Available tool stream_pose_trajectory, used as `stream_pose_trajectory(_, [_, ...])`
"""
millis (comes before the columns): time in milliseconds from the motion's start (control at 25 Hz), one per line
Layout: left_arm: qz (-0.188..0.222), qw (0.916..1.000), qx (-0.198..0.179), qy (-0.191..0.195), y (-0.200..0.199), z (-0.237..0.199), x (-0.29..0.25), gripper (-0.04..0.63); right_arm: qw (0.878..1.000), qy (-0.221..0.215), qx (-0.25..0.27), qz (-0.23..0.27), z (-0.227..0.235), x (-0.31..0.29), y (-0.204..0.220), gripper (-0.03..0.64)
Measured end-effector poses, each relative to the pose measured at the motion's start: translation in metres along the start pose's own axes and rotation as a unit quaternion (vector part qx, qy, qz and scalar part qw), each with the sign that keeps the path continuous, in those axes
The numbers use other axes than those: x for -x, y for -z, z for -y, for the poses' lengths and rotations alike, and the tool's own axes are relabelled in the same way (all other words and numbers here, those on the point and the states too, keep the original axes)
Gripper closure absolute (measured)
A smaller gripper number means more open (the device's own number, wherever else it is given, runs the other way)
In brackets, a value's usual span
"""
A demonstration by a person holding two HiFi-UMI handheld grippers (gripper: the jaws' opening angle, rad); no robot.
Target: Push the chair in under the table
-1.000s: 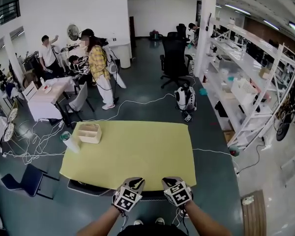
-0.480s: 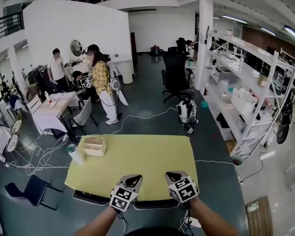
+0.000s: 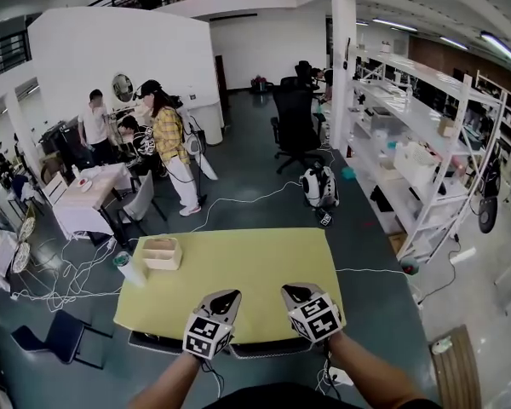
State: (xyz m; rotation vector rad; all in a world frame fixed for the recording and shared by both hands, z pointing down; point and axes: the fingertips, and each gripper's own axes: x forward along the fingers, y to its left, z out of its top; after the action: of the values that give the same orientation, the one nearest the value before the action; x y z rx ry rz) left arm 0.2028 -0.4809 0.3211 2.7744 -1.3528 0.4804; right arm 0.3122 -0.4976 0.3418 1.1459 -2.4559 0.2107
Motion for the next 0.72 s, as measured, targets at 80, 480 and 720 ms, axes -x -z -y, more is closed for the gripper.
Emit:
stream_pose_trajectory(80, [0.007,0.9999,0.007,-0.003,-0.001,-0.002,0.003,0.584,1.0,0.001,-0.01,0.01,0.0,0.003,-0.002,0.603])
stream_pose_trajectory(480, [0.058,0.9973,0.044,-0.008,-0.003,-0.001,0.013,0.586,0.998,0.008,-0.031,0.054,-0.008,0.009,-0.015,0.603])
stream_pose_trajectory(720, [0.079,0.9953,0.051,-0.02,-0.006,-0.01,0.019,0.586,0.997,0.014,-0.041,0.067,-0.006,0.012,-0.019,0.603])
